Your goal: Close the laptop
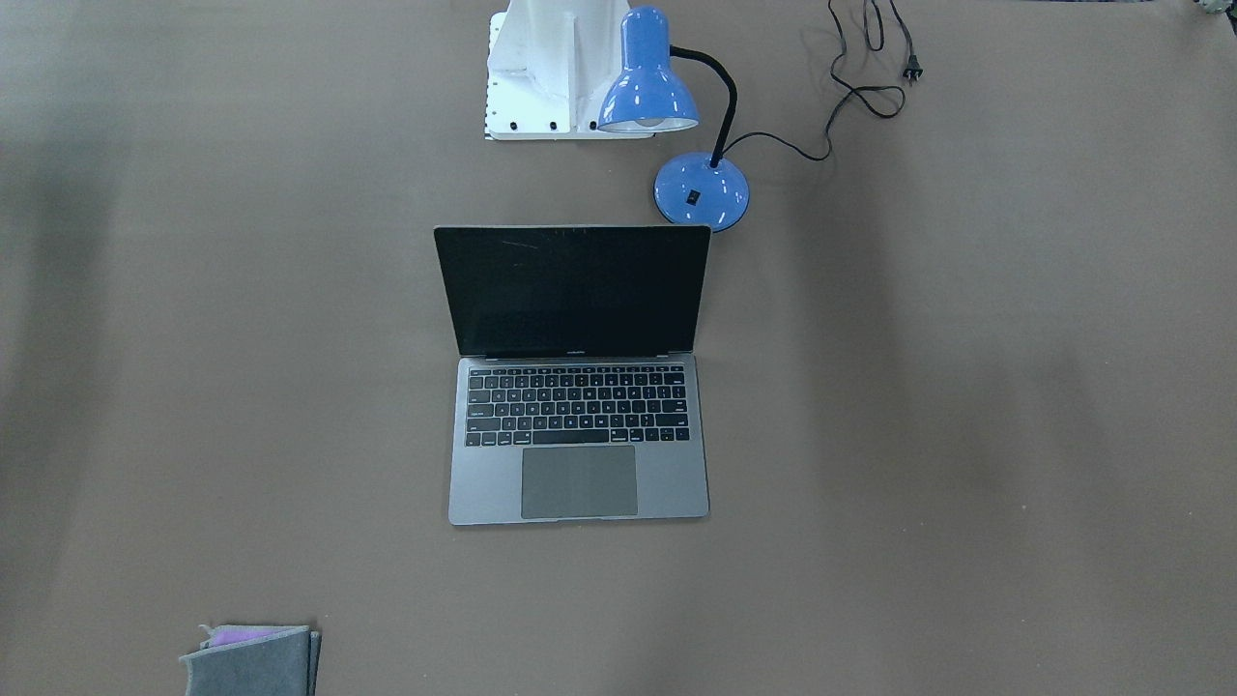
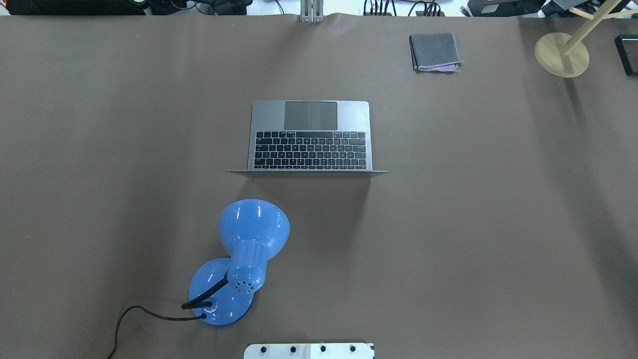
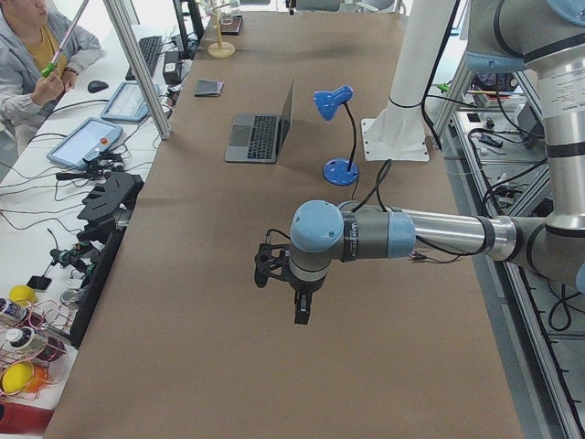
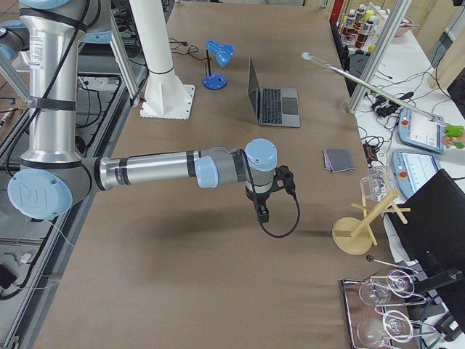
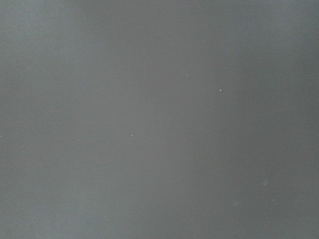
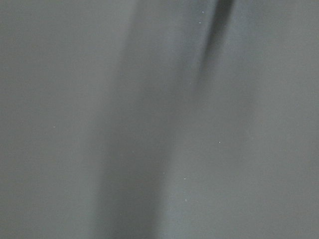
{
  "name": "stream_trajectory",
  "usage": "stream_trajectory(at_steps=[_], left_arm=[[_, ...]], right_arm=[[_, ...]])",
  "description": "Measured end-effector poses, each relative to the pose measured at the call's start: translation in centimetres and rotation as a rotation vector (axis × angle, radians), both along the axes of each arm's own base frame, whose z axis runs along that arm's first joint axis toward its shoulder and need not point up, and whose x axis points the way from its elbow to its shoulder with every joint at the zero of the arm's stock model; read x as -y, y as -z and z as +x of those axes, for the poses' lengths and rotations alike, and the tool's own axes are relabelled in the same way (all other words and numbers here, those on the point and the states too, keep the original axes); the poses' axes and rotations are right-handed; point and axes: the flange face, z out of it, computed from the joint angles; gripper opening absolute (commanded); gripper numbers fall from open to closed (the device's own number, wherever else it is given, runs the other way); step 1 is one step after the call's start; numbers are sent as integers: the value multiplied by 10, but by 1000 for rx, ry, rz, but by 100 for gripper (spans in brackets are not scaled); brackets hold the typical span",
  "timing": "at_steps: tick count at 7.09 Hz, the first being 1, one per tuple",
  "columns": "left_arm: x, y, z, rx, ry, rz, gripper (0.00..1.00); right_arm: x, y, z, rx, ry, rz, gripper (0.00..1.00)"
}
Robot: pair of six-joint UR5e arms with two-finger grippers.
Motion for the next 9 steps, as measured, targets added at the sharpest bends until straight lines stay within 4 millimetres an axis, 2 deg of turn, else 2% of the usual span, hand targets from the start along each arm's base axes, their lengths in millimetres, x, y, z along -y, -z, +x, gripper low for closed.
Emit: stream_trajectory(at_steps=[6, 9], left_arm=[[1, -4, 3, -6, -8, -5, 98], [1, -4, 3, -6, -7, -5, 97]], right_arm=[[1, 3, -1, 12, 0, 1, 100], [-2, -1, -2, 30, 6, -12, 100]])
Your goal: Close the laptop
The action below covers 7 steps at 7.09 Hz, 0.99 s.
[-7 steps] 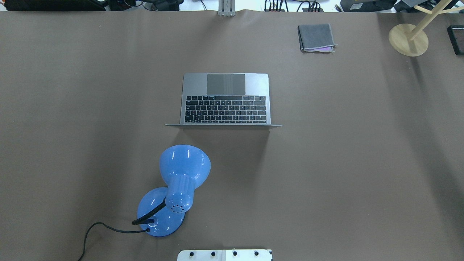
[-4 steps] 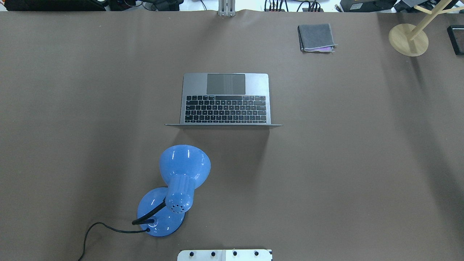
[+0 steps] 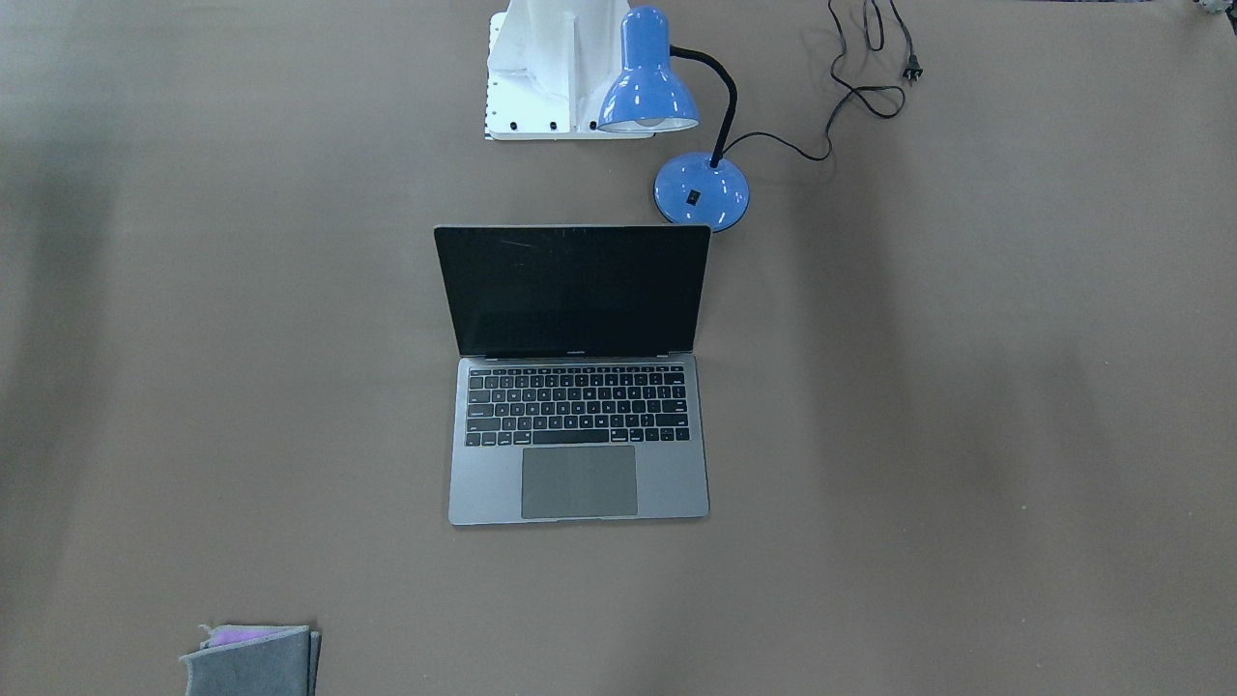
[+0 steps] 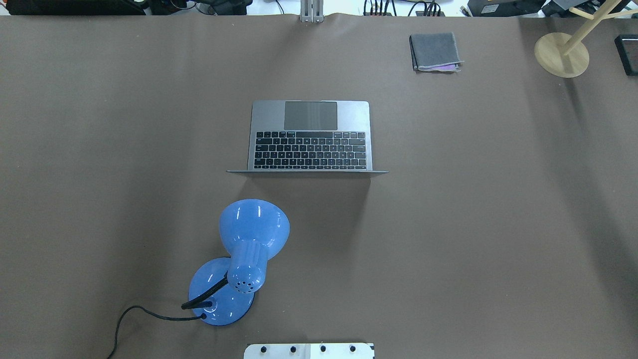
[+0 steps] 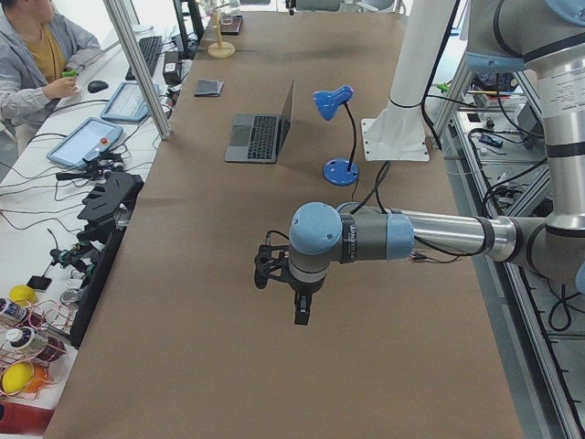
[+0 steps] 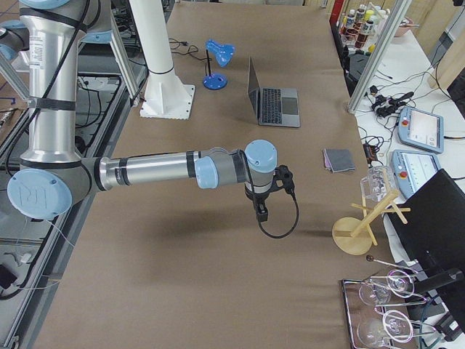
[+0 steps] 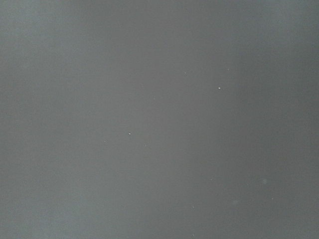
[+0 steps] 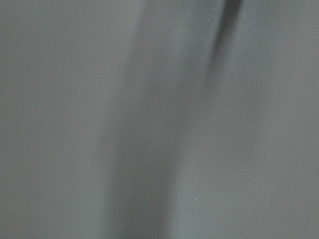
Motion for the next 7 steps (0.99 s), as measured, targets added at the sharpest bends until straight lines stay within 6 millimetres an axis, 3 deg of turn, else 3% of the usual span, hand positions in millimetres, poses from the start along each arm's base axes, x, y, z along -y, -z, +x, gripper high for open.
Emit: stream_trajectory(at_steps=[4, 6, 7], left_arm=[[0, 1, 0, -2, 0, 3, 98], [2, 9, 2, -29, 19, 8, 72], [8, 23, 9, -64, 61, 4, 53]], right_arm=[[-3, 2, -4, 71, 14, -16, 100], [-3, 11, -8, 94, 10, -22, 95], [-1, 30, -21, 102, 1, -35, 72]])
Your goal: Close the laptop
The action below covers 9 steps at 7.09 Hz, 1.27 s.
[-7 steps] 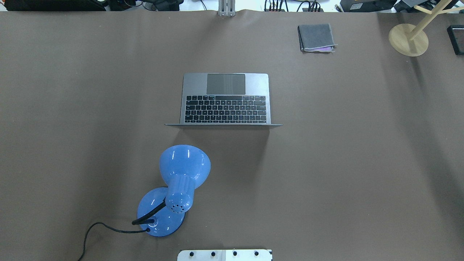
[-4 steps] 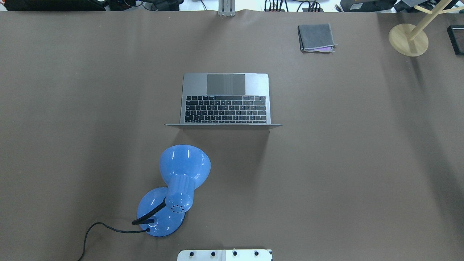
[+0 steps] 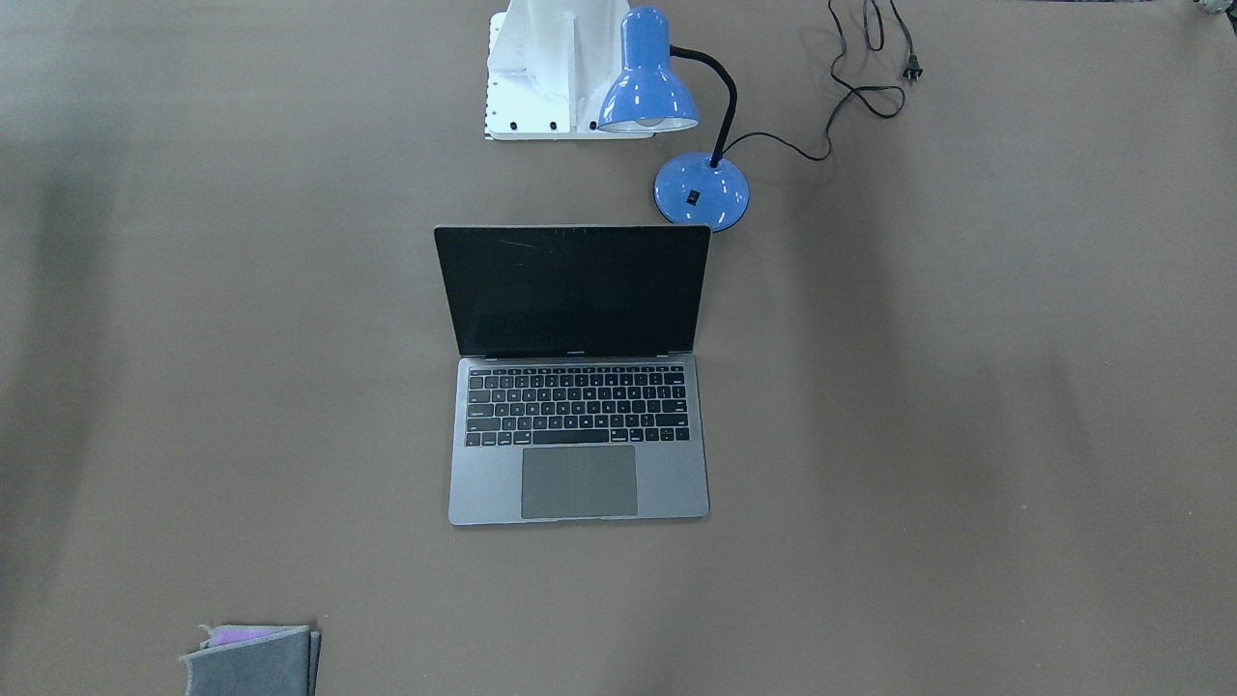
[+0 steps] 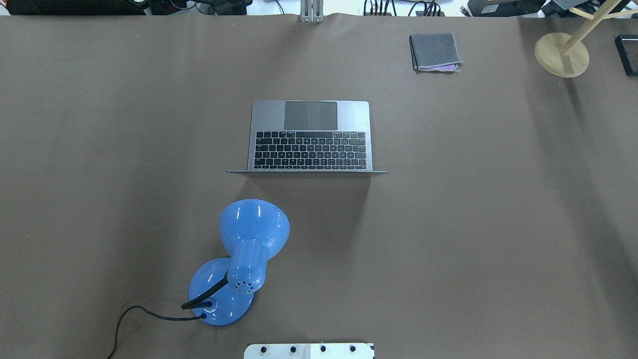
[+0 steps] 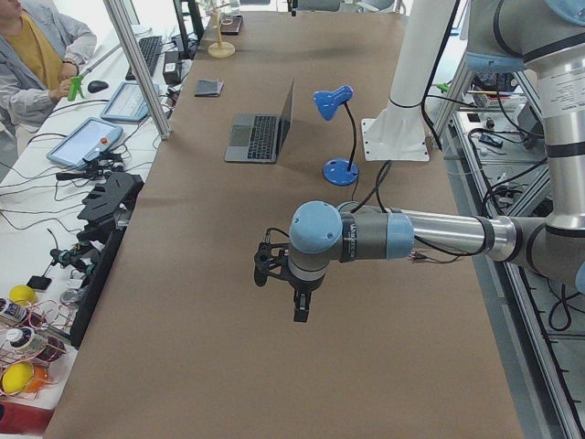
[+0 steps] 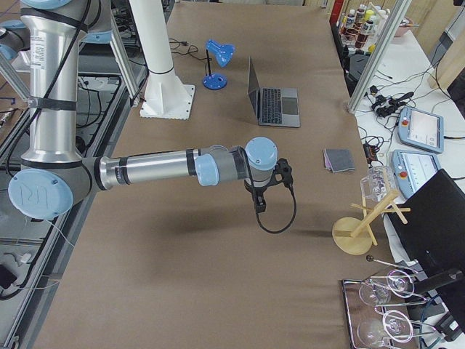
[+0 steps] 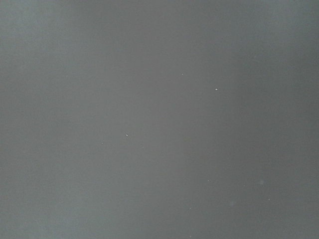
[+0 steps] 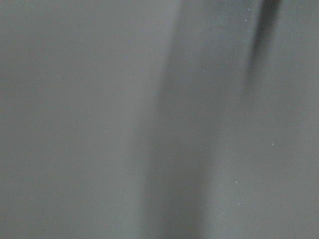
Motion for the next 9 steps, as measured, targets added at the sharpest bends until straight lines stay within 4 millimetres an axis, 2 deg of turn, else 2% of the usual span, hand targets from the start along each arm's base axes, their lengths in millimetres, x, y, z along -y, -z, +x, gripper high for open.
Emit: stream_trajectory(at_steps=[1, 2, 3, 4, 6, 7, 9], left_arm=[[10, 24, 22, -47, 32, -14, 26], [22, 60, 56, -97, 48, -48, 0], [29, 109, 100, -143, 52, -93, 0], [33, 165, 147, -192, 50, -145, 0], [40, 269, 253, -265, 30, -258, 0], [35, 302, 299, -274, 19, -275, 0], [13, 340, 369, -272, -6, -274, 0]], right_arm=[[-2, 32, -26, 17, -16, -18, 48], [-8, 64, -58, 49, -42, -36, 31], [-19, 94, -102, 90, -74, -64, 27], [-37, 126, -153, 131, -109, -97, 3], [-72, 199, -245, 227, -149, -198, 0], [-84, 228, -274, 266, -137, -233, 0], [-97, 277, -320, 303, -126, -268, 0]])
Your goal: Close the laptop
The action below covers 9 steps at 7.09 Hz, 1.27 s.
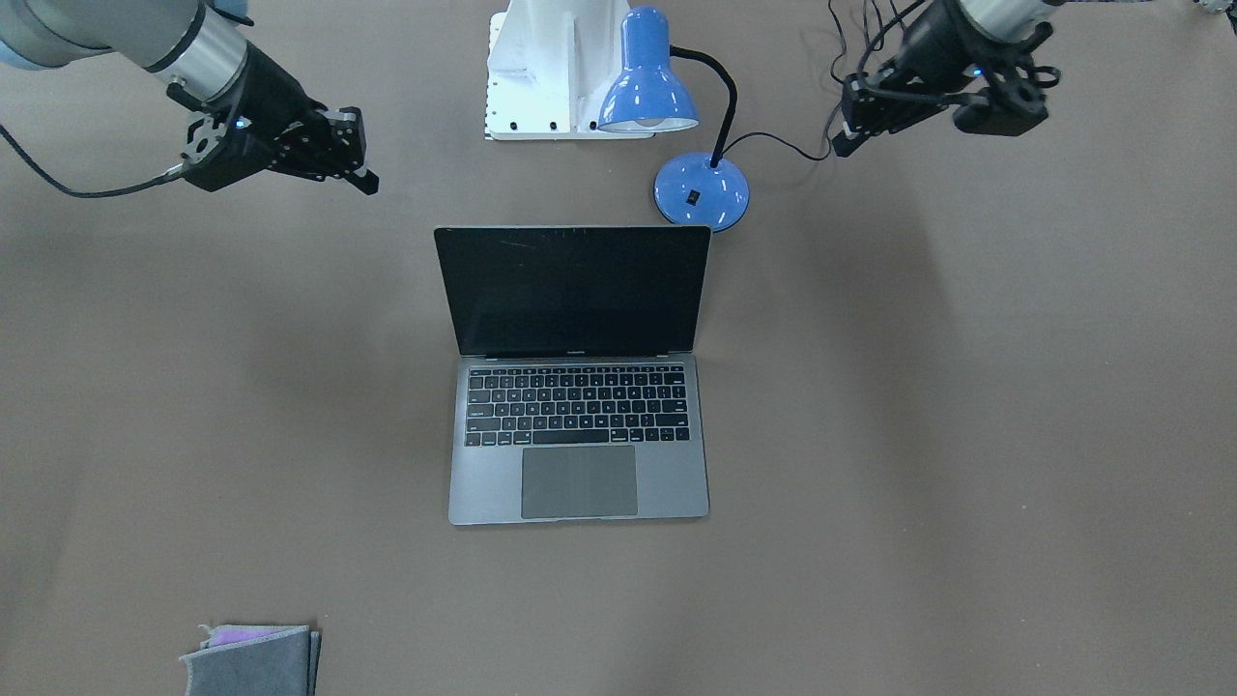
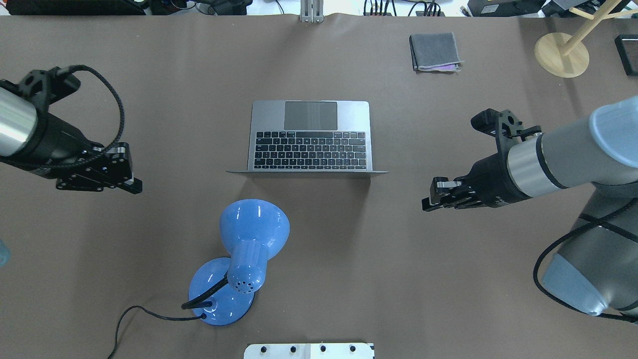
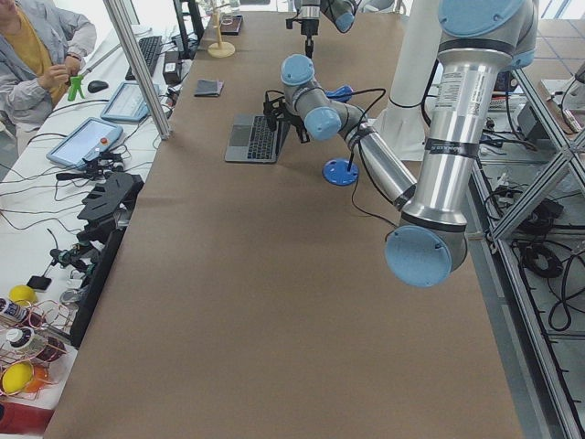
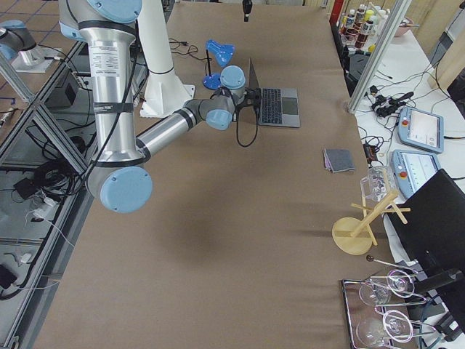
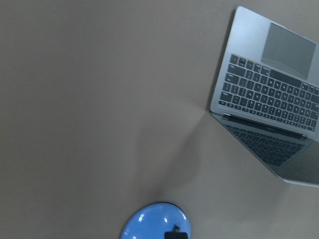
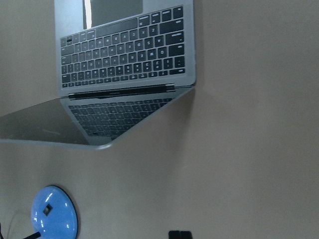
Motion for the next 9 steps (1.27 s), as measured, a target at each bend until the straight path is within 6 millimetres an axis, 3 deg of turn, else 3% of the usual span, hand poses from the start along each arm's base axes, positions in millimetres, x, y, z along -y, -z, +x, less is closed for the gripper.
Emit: stream_trajectory(at_steps=[2, 3, 5, 9], left_arm=[[-2, 24, 58, 8, -5, 24, 0], [6, 32, 81, 12, -3, 30, 0], [13, 39, 119, 35, 7, 51, 0], [31, 51, 152, 52, 20, 65, 0]], right_arm=[[5, 45, -31, -27, -27, -7, 0], [8, 54, -37, -38, -42, -6, 0], [8, 55, -47, -57, -58, 0, 0], [16, 50, -60, -94, -93, 5, 0]])
